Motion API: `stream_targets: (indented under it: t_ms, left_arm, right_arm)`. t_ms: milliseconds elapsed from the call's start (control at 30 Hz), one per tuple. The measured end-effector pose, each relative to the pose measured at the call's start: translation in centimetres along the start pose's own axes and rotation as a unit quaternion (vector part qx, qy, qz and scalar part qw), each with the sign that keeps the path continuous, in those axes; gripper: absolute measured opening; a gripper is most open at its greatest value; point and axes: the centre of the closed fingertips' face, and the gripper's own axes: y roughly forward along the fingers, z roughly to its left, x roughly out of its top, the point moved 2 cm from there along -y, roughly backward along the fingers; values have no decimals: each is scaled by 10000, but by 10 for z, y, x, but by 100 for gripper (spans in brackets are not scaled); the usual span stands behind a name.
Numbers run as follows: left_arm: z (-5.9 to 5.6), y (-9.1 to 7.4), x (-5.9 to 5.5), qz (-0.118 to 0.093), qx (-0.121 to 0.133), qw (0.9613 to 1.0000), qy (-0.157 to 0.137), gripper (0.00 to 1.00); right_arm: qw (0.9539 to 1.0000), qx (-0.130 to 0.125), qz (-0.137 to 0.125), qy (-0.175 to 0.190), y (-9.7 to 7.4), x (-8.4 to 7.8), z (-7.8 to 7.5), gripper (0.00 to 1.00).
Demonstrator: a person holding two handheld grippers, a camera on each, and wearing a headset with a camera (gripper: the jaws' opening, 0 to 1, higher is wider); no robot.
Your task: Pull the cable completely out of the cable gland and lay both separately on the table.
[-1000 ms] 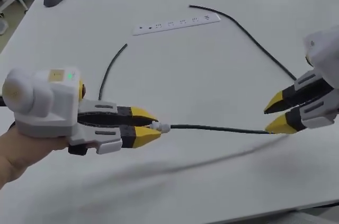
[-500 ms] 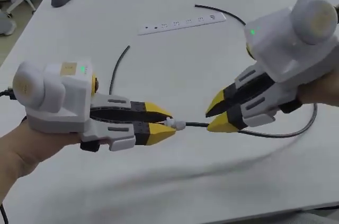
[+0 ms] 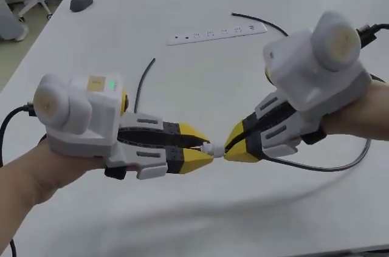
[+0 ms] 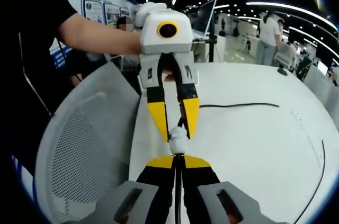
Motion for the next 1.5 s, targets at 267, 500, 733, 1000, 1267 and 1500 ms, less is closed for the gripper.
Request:
stream_targets:
  t_ms: [267, 500, 733, 1000, 1267, 1500]
  left_arm:
    - [-3, -1, 3, -87, -37, 9999, -136, 15]
    - [-3, -7, 3, -67, -24, 9999, -82, 15]
    - [-3, -10, 1, 32, 0, 10000, -37, 15]
    - [3, -16, -5, 123, 109, 9998, -69, 15]
    - [5, -17, -8, 121, 189, 9997, -122, 15]
    - [5, -16, -10, 84, 259, 9994, -225, 15]
  right_arm:
    - [9998, -117, 0, -130, -8, -2, 2, 0]
    - [9993, -292, 231, -49, -33, -24, 2, 0]
    - [9973, -460, 567, 111, -52, -56, 3, 0]
    - [9920, -764, 963, 297, -76, -101, -4, 0]
    - [9872, -873, 1200, 581, -88, -135, -7, 0]
    - [9843, -845, 1356, 746, -86, -149, -6, 0]
